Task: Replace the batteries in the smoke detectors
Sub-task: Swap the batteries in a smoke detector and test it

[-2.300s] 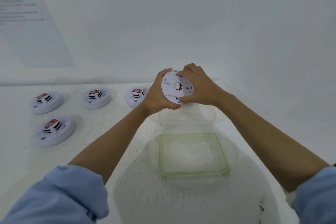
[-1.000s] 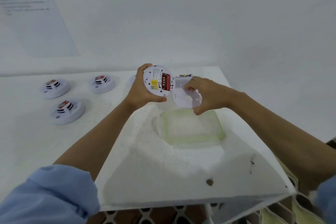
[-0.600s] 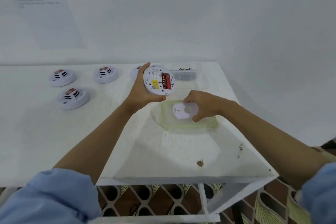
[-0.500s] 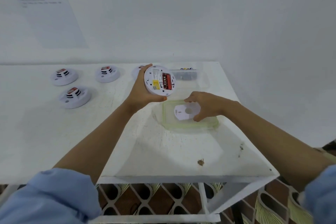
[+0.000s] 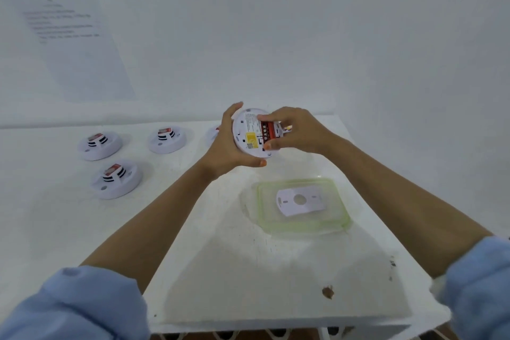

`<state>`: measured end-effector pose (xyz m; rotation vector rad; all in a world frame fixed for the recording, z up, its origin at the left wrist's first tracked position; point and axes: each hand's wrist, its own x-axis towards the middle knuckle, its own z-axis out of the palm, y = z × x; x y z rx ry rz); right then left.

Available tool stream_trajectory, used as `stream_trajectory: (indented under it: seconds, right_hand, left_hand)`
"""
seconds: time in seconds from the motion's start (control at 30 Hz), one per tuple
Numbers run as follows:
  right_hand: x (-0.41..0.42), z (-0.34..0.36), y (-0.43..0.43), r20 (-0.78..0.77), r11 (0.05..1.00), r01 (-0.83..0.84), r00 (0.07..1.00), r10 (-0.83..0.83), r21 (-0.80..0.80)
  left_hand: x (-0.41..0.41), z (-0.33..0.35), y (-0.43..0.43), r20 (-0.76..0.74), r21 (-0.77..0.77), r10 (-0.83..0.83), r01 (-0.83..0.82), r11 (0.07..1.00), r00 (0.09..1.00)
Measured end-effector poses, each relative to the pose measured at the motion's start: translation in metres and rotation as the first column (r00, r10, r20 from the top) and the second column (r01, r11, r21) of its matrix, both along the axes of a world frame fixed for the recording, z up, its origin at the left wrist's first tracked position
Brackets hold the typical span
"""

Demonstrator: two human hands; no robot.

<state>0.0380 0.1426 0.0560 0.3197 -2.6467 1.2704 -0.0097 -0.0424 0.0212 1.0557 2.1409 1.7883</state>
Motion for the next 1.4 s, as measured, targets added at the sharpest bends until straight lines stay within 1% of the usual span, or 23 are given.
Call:
stream_trajectory:
  seconds: [0.1, 0.27, 0.33, 0.4, 0.47, 0.53, 0.63, 0.77, 0.83, 0.9, 0.93, 1.13, 1.2, 1.23, 1.33, 1.4]
  right_hand:
    - [-0.014, -0.002, 0.003, -0.044, 0.998, -0.001, 0.999, 0.004, 0.067]
    - [-0.027, -0.005, 0.001, -0.09, 0.955, 0.001, 0.996, 0.027, 0.297]
    - [-0.03, -0.008, 0.002, -0.12, 0.908, 0.011, 0.992, 0.043, 0.419]
    - [-0.032, -0.012, 0.004, -0.179, 0.845, 0.056, 0.983, 0.047, 0.532]
    - [-0.036, -0.015, 0.004, -0.233, 0.798, 0.076, 0.969, 0.082, 0.597]
    - [-0.041, -0.017, 0.006, -0.21, 0.779, 0.049, 0.972, 0.107, 0.625]
    - [-0.049, -0.018, 0.011, -0.19, 0.778, 0.036, 0.976, 0.109, 0.627]
    - [-0.054, -0.016, 0.016, -0.117, 0.829, 0.014, 0.991, 0.062, 0.559]
    - [-0.057, -0.017, 0.016, -0.069, 0.897, -0.002, 0.997, 0.037, 0.442]
    - [-0.062, -0.018, 0.014, -0.045, 0.967, -0.007, 0.999, 0.02, 0.256]
    - [-0.065, -0.019, 0.013, -0.032, 0.982, -0.008, 0.999, 0.014, 0.19]
    - [-0.072, -0.019, 0.01, 0.019, 0.998, 0.007, 1.0, -0.009, 0.064]
    - [-0.071, -0.02, 0.013, 0.073, 0.998, 0.025, 0.997, -0.03, 0.061]
    - [-0.07, -0.02, 0.014, 0.137, 0.996, 0.024, 0.99, -0.036, 0.09]
    - [-0.069, -0.027, 0.014, 0.356, 0.969, -0.048, 0.933, -0.043, 0.242]
    - [-0.07, -0.035, 0.011, 0.427, 0.949, -0.083, 0.903, -0.058, 0.305]
  left_hand:
    - [-0.014, 0.003, -0.003, -0.006, -0.033, -0.046, 0.046, 0.998, 0.999]
    - [-0.033, 0.003, -0.005, 0.016, -0.035, -0.071, 0.071, 0.997, 0.997]
    - [-0.039, 0.0, -0.005, 0.029, -0.04, -0.085, 0.087, 0.995, 0.996]
    - [-0.044, -0.003, -0.003, 0.045, -0.047, -0.088, 0.09, 0.995, 0.995]
    - [-0.049, -0.005, -0.001, 0.062, -0.053, -0.078, 0.082, 0.995, 0.995]
    - [-0.054, -0.006, 0.001, 0.075, -0.051, -0.069, 0.073, 0.996, 0.995]
    - [-0.062, -0.006, 0.003, 0.078, -0.049, -0.041, 0.045, 0.998, 0.996]
    - [-0.067, -0.009, 0.004, 0.076, -0.045, -0.013, 0.016, 0.999, 0.997]
    - [-0.067, -0.011, 0.005, 0.073, -0.046, -0.004, 0.008, 0.999, 0.997]
    - [-0.069, -0.013, 0.006, 0.063, -0.045, -0.006, 0.009, 0.999, 0.998]
    - [-0.07, -0.014, 0.005, 0.056, -0.05, -0.005, 0.008, 0.999, 0.998]
    - [-0.075, -0.017, -0.002, 0.029, -0.067, 0.0, 0.002, 0.998, 1.0]
    - [-0.079, -0.017, -0.008, 0.044, -0.056, 0.016, -0.014, 0.998, 0.999]
    - [-0.081, -0.017, -0.011, 0.048, -0.053, 0.026, -0.023, 0.998, 0.999]
    - [-0.084, -0.017, -0.014, 0.045, -0.052, 0.042, -0.04, 0.998, 0.998]
    - [-0.085, -0.018, -0.012, 0.036, -0.061, 0.044, -0.041, 0.997, 0.998]
